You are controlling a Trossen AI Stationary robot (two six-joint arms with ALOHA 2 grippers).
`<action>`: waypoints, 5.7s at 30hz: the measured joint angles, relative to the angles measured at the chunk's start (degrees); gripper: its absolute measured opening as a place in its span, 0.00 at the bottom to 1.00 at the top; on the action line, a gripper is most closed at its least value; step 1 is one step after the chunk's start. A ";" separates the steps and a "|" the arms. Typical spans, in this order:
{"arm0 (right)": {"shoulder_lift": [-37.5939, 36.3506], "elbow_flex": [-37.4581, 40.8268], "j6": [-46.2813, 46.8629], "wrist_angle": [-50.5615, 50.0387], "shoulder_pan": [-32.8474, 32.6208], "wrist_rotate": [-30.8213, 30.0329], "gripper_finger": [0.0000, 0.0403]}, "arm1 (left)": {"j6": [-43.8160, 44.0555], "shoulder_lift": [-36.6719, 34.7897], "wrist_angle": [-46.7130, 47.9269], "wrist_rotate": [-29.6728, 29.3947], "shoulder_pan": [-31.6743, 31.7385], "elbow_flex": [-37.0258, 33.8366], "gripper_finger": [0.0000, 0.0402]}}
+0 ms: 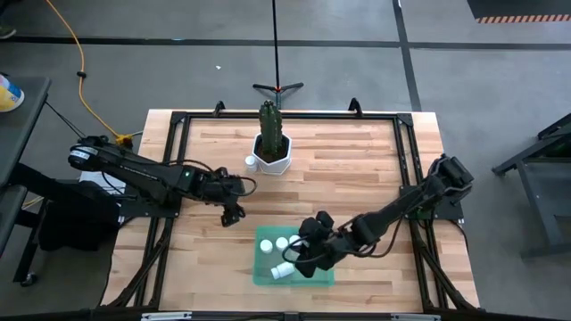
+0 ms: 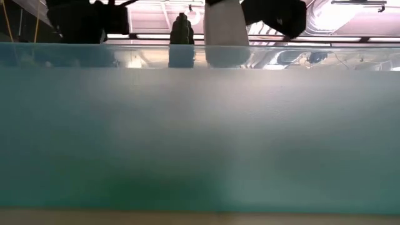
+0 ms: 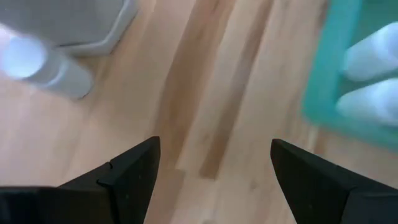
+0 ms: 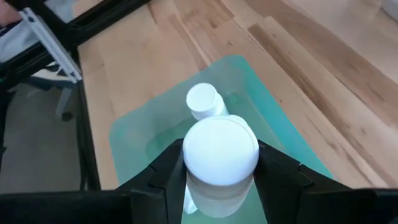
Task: Pick and place pill bottles into a basket
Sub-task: Put the white pill bottle into the green bin
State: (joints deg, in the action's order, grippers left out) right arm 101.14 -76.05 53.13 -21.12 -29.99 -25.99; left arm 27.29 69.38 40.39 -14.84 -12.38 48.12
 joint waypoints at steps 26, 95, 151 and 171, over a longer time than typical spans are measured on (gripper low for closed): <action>6.99 0.04 9.50 -5.65 0.18 -6.88 0.36 | 0.46 -1.84 13.13 -2.79 0.00 0.04 0.84; 3.75 0.04 1.65 -2.02 3.72 -0.67 0.63 | 1.89 -1.79 13.60 -10.08 -0.02 0.04 0.84; -23.67 0.04 -29.64 5.83 4.10 -5.06 0.63 | -24.53 -8.48 -37.45 9.08 32.82 -22.64 0.84; -23.67 0.04 -29.29 5.80 4.10 -3.53 0.63 | -30.12 -1.78 -43.38 10.11 33.79 -22.62 0.84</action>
State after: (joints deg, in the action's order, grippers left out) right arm 77.47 -76.01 23.83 -15.32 -25.89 -29.52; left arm -2.83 67.61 -3.00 -4.72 21.41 25.50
